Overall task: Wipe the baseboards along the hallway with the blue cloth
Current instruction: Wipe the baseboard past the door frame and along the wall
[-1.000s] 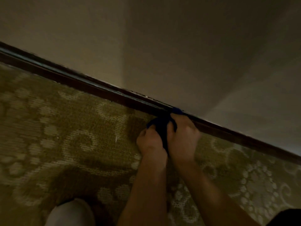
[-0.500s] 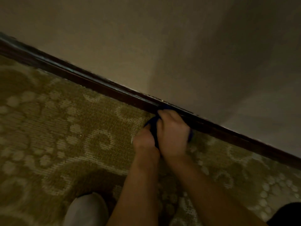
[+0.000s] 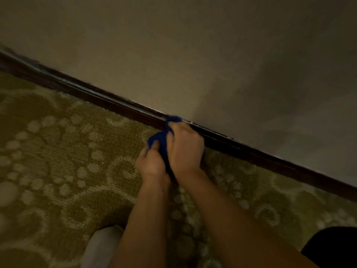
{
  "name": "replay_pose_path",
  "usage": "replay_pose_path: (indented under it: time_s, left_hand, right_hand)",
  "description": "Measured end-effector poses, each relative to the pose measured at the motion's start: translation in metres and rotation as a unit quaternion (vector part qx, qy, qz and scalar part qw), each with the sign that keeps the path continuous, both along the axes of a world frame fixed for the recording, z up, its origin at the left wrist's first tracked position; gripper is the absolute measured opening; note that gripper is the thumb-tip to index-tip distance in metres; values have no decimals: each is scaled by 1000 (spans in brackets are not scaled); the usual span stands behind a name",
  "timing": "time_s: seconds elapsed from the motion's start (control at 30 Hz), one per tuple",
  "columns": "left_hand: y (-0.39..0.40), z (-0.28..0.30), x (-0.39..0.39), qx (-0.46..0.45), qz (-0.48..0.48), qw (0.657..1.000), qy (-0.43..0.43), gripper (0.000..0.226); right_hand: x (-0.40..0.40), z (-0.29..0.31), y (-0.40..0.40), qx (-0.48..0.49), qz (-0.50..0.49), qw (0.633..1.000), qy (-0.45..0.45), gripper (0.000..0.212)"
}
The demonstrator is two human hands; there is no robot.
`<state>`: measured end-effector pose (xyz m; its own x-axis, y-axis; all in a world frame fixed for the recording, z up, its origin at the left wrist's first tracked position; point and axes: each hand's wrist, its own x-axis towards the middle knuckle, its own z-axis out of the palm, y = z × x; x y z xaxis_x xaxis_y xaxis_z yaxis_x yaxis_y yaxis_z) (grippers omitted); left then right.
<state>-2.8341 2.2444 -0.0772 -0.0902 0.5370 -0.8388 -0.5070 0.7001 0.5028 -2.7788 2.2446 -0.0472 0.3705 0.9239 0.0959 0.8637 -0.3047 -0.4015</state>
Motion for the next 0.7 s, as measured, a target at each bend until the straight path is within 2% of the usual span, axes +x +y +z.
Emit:
replay_pose_path:
  time_s: [0.13, 0.23, 0.33, 0.4, 0.47, 0.57, 0.7]
  left_hand:
    - [3, 19, -8, 2, -4, 998, 61, 16]
    - [-6, 54, -10, 40, -102, 989, 101, 11]
    - [-11, 88, -37, 70, -156, 966, 192, 13]
    - [-5, 106, -63, 105, -131, 956, 242, 23]
    - [10, 117, -83, 133, -118, 945, 276, 29]
    - [26, 114, -86, 145, -144, 939, 276, 27]
    - [30, 89, -74, 143, -315, 904, 250, 14]
  right_hand:
    - [8, 26, -1, -56, 13, 997, 52, 24]
    - [27, 47, -16, -97, -89, 986, 105, 27]
    - [22, 59, -15, -124, -227, 926, 274, 24]
    - [7, 63, -11, -117, -259, 876, 389, 19]
    - [-9, 62, -11, -87, -252, 844, 465, 18]
    - [-17, 63, -13, -71, -252, 832, 489, 18]
    - [-8, 40, -13, -66, -360, 815, 449, 16]
